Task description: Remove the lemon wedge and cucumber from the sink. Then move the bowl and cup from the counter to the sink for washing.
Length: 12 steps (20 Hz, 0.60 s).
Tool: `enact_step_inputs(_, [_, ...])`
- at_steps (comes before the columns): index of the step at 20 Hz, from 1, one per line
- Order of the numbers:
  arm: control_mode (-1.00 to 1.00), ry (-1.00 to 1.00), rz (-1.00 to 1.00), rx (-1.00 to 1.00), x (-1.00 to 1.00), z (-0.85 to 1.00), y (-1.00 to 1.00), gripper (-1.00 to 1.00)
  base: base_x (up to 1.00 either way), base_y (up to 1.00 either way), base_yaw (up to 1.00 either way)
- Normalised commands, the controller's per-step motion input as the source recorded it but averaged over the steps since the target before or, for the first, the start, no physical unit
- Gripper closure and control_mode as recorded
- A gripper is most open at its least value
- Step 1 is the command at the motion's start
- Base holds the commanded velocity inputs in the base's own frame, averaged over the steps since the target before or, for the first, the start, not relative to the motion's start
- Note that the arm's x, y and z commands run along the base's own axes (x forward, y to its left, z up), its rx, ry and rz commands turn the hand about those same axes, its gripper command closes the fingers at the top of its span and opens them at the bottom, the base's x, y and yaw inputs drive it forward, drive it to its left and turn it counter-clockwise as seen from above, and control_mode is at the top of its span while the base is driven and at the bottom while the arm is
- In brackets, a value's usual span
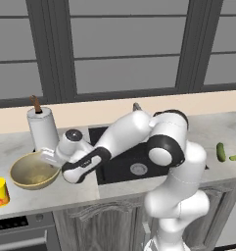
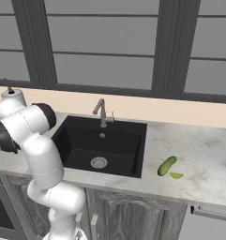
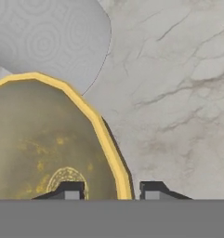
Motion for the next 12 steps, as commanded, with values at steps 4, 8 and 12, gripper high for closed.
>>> enact_step_inputs(4, [-1.0, 0.06, -0.17, 0.0, -0.16, 0.0, -0.05, 1.0, 0.0, 0.0, 0.0])
enact_step_inputs(8, [-1.0, 0.01, -0.13, 0.0, -0.2, 0.0, -0.16, 1.0, 0.0, 0.0, 0.0])
enact_step_inputs(12, [-1.0, 0.0, -0.15, 0.0, -0.12, 0.04, -0.26, 1.0, 0.0, 0.0, 0.0])
